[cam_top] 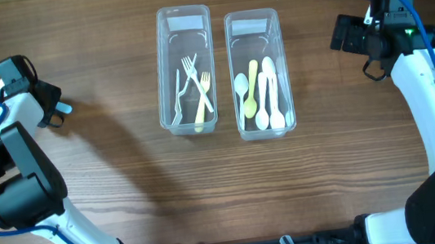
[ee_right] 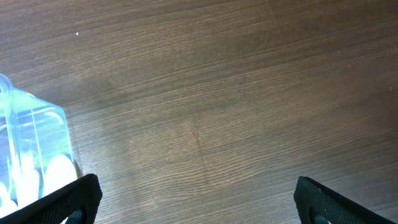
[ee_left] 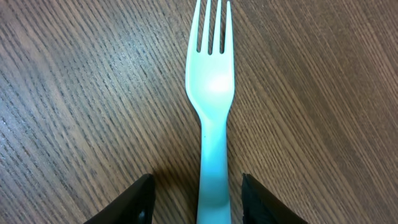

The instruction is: Pack container

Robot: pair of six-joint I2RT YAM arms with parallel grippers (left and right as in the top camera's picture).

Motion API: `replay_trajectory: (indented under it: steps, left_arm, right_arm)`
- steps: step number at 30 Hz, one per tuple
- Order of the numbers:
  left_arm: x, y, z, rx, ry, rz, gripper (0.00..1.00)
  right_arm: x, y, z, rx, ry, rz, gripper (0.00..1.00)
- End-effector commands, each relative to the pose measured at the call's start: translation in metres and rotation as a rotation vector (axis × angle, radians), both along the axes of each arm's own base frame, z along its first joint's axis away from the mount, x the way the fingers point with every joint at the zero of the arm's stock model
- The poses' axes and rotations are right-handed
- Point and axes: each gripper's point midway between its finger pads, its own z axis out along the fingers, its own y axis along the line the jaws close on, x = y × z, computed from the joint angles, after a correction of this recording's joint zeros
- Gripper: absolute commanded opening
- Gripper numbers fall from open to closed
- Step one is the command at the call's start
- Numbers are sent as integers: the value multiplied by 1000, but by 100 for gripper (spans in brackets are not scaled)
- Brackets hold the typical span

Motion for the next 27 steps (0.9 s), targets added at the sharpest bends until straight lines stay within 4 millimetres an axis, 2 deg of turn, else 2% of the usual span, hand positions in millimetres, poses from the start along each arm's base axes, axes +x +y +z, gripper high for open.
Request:
replay_trajectory:
  steps: [1, 6, 9, 11, 13, 19, 21, 23, 24, 27]
  left_arm:
    - [-20, -4, -41, -49, 97, 24, 45]
    - [-30, -8, -69, -73, 157, 24, 45]
    - [-30, -8, -70, -73, 157, 24, 45]
    - [-30, -8, -70, -73, 158, 23, 38]
    - [-32, -9, -71, -77, 169, 23, 26]
    - [-39, -12, -72, -86, 198, 16, 20]
    - [-32, -9, -52, -61, 164, -4, 21]
    - [-22, -4, -17, -30, 92, -2, 20]
    - [-16, -1, 12, -5, 33, -2, 17]
    - [-11, 0, 65, 35, -66, -1, 6]
  right_arm:
    - [1, -2, 15, -14, -36, 5, 100]
    - [1, -2, 15, -14, -36, 5, 100]
    - [1, -2, 15, -14, -36, 5, 100]
    - [1, -2, 15, -14, -36, 5, 100]
    - [1, -2, 15, -13, -36, 5, 100]
    - [1, -2, 15, -14, -36, 5, 100]
    - [1, -2, 15, -13, -36, 5, 100]
    - [1, -2, 15, -13, -36, 5, 100]
    - [1, -2, 15, -14, -36, 5, 100]
    - [1, -2, 15, -14, -36, 5, 100]
